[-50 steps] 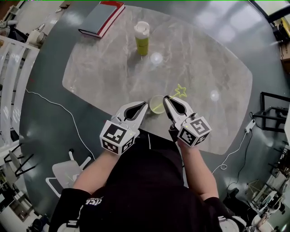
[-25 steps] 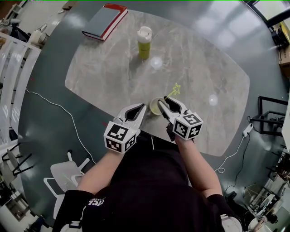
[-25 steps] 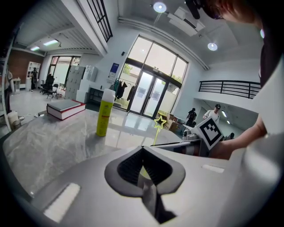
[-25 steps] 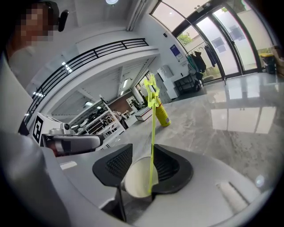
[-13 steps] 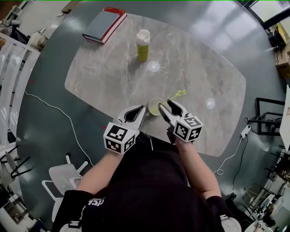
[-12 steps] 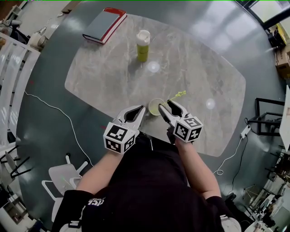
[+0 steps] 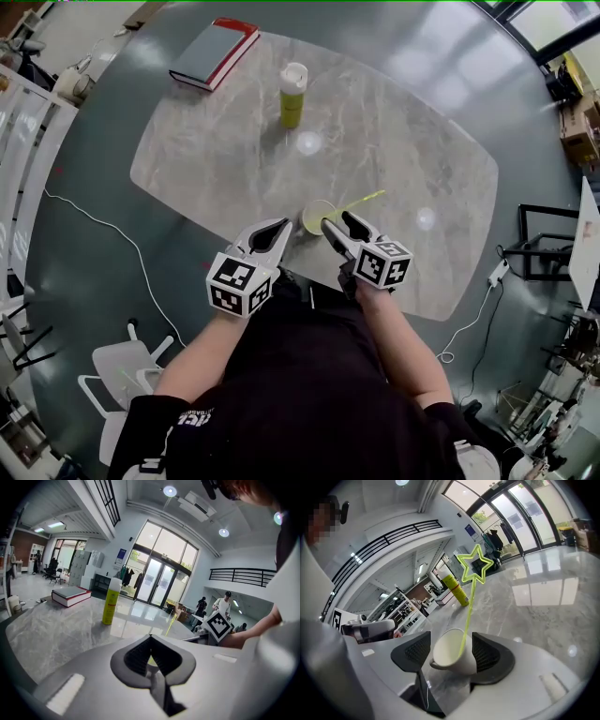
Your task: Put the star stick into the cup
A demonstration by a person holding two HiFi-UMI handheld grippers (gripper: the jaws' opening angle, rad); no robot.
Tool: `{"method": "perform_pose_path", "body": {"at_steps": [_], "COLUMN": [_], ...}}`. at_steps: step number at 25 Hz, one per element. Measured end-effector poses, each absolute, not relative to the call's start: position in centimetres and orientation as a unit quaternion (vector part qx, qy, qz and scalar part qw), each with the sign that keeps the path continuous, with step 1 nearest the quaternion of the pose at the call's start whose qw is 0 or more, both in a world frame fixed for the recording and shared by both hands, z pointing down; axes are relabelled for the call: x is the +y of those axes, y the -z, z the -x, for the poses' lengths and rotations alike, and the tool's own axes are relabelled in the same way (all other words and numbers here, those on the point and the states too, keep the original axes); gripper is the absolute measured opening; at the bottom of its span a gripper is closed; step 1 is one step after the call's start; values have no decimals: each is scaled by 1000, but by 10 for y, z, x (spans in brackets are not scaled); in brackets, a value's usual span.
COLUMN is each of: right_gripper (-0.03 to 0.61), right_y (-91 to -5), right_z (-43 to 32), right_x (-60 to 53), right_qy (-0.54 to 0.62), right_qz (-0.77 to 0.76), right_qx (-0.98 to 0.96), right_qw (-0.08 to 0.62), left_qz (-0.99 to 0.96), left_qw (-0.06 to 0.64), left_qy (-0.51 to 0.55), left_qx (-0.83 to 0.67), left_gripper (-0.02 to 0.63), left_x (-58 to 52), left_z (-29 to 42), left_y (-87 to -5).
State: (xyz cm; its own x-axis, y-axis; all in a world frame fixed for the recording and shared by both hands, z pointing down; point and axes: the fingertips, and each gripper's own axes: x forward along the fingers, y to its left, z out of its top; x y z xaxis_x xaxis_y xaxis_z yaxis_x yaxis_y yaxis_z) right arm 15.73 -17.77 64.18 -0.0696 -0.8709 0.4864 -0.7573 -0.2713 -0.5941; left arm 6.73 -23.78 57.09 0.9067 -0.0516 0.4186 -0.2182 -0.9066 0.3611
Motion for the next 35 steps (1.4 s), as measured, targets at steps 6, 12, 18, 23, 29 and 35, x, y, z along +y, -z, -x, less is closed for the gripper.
{"method": "perform_pose_path", "body": {"at_steps": [6, 12, 18, 23, 29, 35], "right_gripper": [287, 273, 215, 145, 69, 14], "right_y": [-627, -602, -560, -533, -498, -466], "right_z": [-151, -151, -142, -132, -122, -115], "right_x": [-165, -150, -121, -105, -94, -99], "right_qy": [415, 397, 358, 315, 259, 220], "right_qz": [659, 644, 608, 577, 557, 550], "right_qx": [623, 651, 706, 751, 787, 804], "right_qw": [63, 62, 57, 57, 54, 51], "left_qz": [-954, -956, -963, -965, -963, -967], "left_qw": [203, 192, 157, 130, 112, 111], "left_qy": [-197, -185, -175, -177, -173, -165], "left_qx": [-101, -119, -129, -145, -175, -161], "left_gripper": [3, 3, 3, 3, 3, 3], "left_x": [-233, -220, -189, -165, -156, -155], "left_z": [-60, -60, -70, -70, -49, -39], "left_y": [-560, -537, -504, -491, -470, -456]}}
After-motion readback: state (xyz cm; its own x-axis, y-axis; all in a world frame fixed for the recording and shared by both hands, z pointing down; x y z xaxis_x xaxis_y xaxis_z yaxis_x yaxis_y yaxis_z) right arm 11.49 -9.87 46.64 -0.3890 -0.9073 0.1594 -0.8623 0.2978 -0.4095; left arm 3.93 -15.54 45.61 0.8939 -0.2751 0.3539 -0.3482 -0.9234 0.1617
